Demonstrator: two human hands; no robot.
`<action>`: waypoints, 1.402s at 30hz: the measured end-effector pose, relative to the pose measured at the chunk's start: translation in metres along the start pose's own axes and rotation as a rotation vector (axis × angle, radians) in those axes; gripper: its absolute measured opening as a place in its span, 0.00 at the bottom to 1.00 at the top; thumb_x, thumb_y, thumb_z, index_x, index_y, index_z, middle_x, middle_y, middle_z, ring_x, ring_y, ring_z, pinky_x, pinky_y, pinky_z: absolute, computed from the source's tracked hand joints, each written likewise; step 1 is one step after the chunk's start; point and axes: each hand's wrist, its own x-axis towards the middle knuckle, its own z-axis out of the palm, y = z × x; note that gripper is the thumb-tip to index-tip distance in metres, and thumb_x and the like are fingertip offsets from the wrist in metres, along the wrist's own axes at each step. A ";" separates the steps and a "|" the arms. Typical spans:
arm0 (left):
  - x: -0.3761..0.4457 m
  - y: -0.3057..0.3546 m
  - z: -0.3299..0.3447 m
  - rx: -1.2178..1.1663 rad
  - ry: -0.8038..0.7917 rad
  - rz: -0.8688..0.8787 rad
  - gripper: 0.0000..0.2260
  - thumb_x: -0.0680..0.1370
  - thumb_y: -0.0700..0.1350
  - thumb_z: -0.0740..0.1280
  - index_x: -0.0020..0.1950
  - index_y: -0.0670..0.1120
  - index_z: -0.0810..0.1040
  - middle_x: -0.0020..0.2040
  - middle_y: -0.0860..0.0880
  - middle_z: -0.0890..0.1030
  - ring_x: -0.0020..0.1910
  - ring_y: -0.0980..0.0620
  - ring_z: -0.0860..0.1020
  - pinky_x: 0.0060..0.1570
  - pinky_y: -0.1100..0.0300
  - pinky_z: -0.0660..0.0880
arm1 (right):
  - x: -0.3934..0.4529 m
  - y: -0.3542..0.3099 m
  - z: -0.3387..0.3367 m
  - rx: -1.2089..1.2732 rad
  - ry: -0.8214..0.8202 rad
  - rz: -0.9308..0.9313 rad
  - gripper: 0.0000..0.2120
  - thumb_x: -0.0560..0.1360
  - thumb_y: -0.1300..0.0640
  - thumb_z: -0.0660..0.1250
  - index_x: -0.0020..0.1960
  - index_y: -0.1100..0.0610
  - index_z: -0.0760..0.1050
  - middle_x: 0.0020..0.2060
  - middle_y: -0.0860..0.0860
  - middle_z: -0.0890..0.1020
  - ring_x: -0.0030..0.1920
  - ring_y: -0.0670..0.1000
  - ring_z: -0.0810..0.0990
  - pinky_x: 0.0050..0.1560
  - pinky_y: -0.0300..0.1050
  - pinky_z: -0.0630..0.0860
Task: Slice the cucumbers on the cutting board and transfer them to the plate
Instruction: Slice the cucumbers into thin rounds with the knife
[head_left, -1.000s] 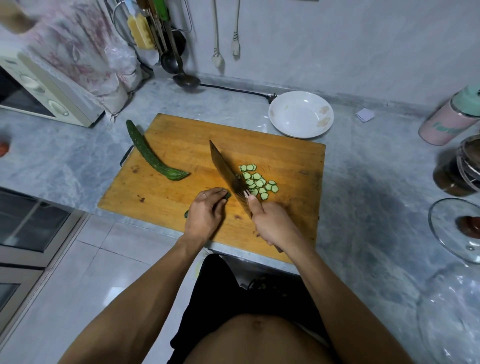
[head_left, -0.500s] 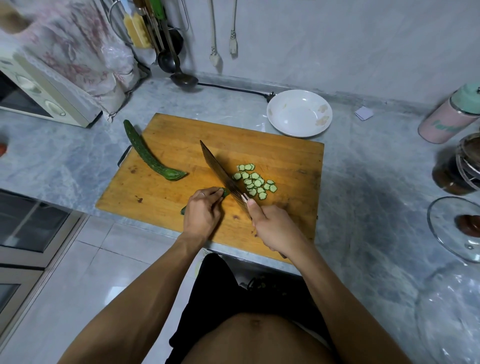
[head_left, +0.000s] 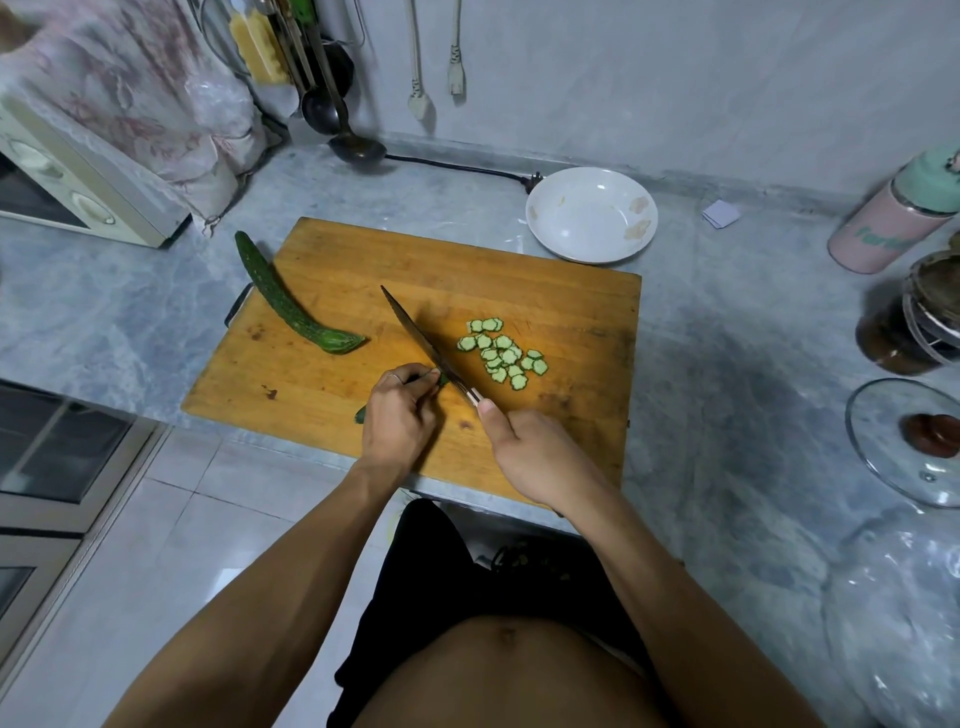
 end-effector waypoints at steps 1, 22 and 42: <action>0.000 0.000 0.001 -0.011 0.006 -0.006 0.15 0.69 0.30 0.66 0.54 0.38 0.84 0.53 0.43 0.82 0.51 0.42 0.79 0.53 0.60 0.74 | 0.001 -0.001 0.001 -0.007 -0.001 0.001 0.30 0.84 0.40 0.47 0.31 0.57 0.67 0.28 0.52 0.72 0.30 0.51 0.71 0.32 0.46 0.64; 0.000 -0.005 -0.001 -0.047 0.030 -0.052 0.10 0.73 0.35 0.71 0.52 0.44 0.85 0.52 0.48 0.85 0.52 0.50 0.81 0.56 0.60 0.77 | 0.019 0.010 -0.003 0.169 0.049 0.164 0.31 0.82 0.36 0.46 0.38 0.58 0.73 0.29 0.54 0.75 0.27 0.53 0.74 0.32 0.45 0.72; -0.002 -0.008 0.003 -0.053 0.025 -0.104 0.11 0.74 0.37 0.70 0.55 0.45 0.84 0.56 0.48 0.83 0.54 0.53 0.81 0.60 0.64 0.73 | -0.007 0.000 -0.003 0.085 -0.023 0.054 0.30 0.83 0.39 0.46 0.40 0.59 0.74 0.29 0.53 0.72 0.27 0.51 0.70 0.36 0.46 0.67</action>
